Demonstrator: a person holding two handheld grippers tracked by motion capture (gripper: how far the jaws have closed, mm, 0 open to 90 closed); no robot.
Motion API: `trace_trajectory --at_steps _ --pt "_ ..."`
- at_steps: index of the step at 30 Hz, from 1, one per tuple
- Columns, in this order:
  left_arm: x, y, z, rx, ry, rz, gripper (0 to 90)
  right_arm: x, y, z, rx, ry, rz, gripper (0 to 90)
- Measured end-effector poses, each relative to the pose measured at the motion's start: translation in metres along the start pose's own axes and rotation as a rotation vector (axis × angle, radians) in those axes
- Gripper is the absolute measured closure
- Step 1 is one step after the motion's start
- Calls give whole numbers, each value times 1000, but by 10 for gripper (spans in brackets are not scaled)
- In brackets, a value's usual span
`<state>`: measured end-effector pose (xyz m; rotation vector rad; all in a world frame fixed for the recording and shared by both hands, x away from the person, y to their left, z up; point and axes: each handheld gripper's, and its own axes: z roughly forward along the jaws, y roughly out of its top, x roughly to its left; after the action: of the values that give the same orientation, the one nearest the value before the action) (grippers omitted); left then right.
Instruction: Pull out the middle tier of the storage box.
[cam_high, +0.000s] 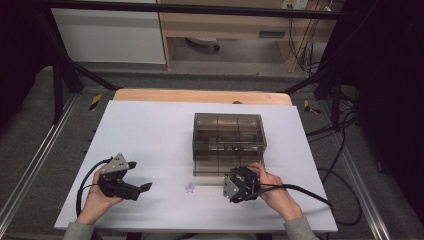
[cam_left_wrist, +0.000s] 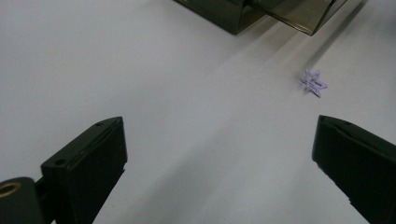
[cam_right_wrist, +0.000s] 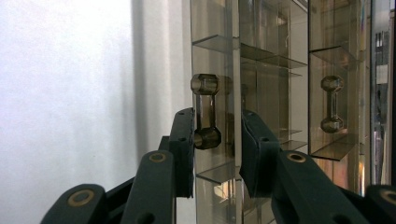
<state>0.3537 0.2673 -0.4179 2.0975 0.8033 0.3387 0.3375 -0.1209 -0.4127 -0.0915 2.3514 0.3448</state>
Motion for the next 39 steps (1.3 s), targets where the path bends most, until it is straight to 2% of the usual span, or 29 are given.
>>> trace_trajectory --at_steps 26,39 --pt "-1 0 0 1 -1 2 28 4 0 -3 -1 0 -18 693" --pt "-1 0 0 2 -2 2 28 6 0 -1 11 26 6 668"
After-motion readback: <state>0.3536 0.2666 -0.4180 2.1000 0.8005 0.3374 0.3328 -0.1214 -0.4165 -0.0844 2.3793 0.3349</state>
